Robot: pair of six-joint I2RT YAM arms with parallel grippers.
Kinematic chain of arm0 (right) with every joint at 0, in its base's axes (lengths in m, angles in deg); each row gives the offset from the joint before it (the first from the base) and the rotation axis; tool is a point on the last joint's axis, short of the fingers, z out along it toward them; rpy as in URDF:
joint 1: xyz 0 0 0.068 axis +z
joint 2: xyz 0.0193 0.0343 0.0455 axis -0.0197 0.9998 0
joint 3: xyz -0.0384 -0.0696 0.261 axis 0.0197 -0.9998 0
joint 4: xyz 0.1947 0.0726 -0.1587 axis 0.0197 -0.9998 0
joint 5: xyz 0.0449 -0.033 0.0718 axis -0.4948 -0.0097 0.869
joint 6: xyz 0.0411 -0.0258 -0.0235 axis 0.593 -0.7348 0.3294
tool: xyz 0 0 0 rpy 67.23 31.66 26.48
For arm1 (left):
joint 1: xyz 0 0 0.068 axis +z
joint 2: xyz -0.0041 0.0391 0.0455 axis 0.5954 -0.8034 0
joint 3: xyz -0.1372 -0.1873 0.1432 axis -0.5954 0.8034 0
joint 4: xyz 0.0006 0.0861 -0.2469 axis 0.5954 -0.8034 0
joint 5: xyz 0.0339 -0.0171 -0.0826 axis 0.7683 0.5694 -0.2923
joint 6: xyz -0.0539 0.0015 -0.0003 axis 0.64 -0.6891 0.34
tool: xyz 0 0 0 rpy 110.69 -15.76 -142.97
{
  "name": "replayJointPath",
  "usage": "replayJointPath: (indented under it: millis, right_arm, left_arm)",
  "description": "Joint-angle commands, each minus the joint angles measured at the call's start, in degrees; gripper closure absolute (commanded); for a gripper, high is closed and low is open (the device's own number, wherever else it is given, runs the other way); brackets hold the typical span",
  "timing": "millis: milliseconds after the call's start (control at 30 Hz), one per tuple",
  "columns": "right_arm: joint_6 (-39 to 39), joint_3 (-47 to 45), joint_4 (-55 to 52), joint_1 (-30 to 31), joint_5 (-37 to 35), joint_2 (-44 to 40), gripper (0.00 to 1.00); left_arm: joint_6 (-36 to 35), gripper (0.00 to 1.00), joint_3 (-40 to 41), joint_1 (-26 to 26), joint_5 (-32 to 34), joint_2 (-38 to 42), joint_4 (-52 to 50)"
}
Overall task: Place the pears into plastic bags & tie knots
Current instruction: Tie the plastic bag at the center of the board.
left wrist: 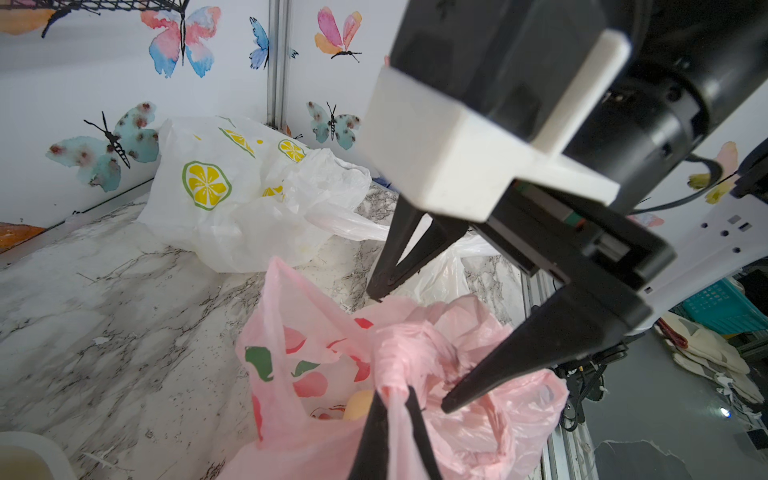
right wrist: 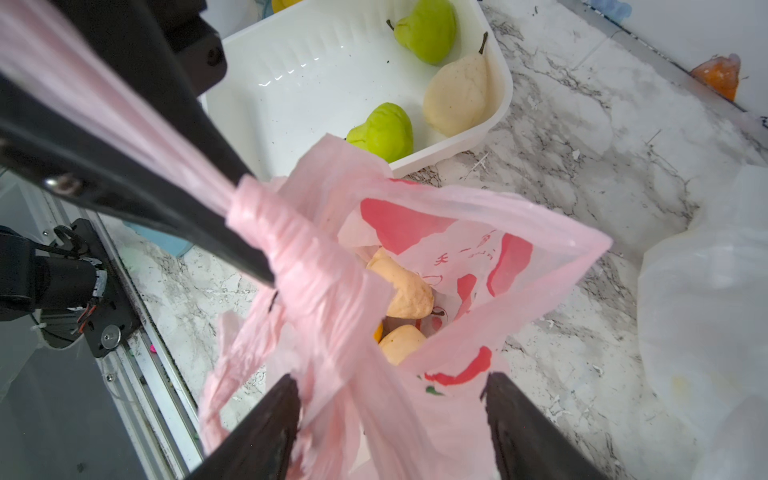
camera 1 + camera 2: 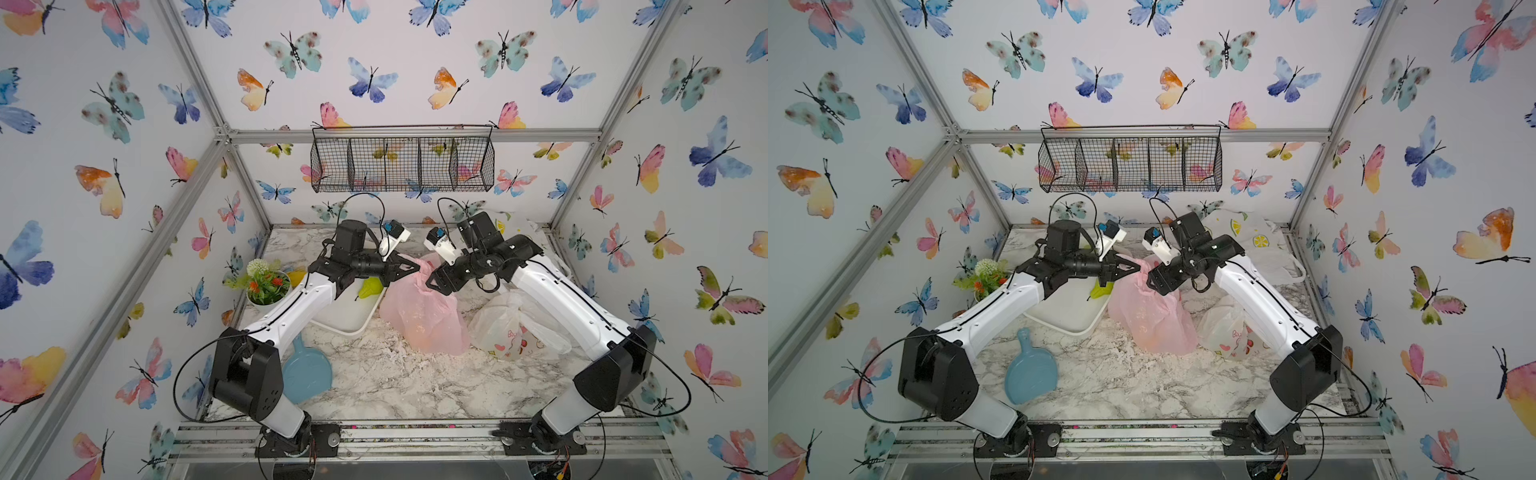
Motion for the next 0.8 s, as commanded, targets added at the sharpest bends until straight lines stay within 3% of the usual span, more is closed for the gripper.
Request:
replayJointPath:
  millis: [0,467,600,767]
  right_arm:
    - [-0.5,-0.1,-1.8,0.4,0.1,-1.4,0.26]
    - [-0.9,-0.9,-0.4,0.7,-2.6,2.9,0.41]
    - [0.1,0.7,0.7,1.1,-6.5,4.7,0.57]
    - [1.4,-3.9,9.1,1.1,-4.7,1.8,0.76]
  left_arm:
    - [-0.8,1.00,-1.5,-0.4,-0.8,0.3,0.2]
    - [-0.3,1.00,-1.5,-0.5,-1.3,0.6,0.5]
    - [-0.1,1.00,-1.0,-0.5,-1.5,1.0,1.1]
    - [-0.2,1.00,-0.5,-0.5,-1.2,1.2,1.2]
